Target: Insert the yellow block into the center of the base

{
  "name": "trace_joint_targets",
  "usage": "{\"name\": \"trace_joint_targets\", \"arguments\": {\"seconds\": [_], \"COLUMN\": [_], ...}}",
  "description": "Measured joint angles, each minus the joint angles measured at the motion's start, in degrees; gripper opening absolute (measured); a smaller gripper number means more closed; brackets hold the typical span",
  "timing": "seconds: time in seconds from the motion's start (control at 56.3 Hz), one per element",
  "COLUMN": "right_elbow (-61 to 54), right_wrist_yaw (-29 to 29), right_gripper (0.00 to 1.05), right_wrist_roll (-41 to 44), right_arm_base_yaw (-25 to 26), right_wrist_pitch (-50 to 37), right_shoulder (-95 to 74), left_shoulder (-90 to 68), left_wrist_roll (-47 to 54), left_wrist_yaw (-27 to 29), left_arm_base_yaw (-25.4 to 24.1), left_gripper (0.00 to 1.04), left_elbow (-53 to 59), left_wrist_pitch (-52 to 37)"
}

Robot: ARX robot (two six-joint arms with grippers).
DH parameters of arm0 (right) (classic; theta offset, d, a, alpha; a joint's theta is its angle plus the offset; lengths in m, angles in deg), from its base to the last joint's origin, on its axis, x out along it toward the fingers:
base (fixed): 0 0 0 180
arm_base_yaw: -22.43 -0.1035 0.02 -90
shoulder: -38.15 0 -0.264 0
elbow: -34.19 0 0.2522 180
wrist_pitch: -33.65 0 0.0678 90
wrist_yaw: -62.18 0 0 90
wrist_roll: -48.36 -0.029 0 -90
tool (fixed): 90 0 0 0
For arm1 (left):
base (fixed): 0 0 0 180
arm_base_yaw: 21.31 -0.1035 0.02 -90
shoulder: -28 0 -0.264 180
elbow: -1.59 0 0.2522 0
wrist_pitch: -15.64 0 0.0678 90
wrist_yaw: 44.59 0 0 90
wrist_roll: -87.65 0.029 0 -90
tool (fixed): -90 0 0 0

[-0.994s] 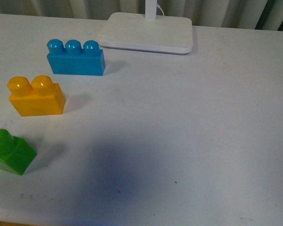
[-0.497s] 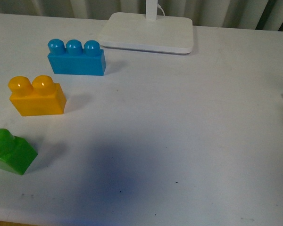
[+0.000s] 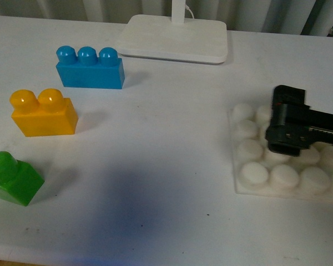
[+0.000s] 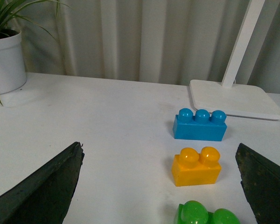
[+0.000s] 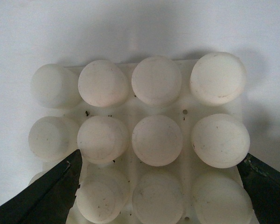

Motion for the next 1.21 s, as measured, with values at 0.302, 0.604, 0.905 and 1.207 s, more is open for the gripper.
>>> {"name": "trace_joint_targets", "arguments": {"seconds": [0.302, 0.604, 0.905, 1.207], "right_elbow": [6.71, 8.94, 8.44, 6.25], "right_wrist_yaw": [-2.97, -1.75, 5.86, 5.44], "right_gripper": [0.96, 0.96, 0.96, 0.96], "right_wrist_roll": [-7.93, -14.34, -16.41, -11.39], "right_arm_base_yaw": [-9.38, -13.92, -14.32, -11.41], "right_wrist_pitch": [-0.66, -1.25, -6.75, -8.33], "right_shoulder": [-6.80, -8.00, -8.04, -6.32], "left_shoulder": [0.00, 0.00, 0.00, 0.00], "left_wrist_roll": [0.00, -0.02, 0.00, 0.00], "left_wrist_yaw": [0.00, 0.02, 0.02, 0.00], "left_arm_base_yaw": [0.00, -0.02, 0.00, 0.00], "left_gripper": [0.98, 0.98, 0.98, 0.98], "left_elbow": [0.00, 0.00, 0.00, 0.00], "left_wrist_pitch": [0.00, 0.00, 0.00, 0.00]}}
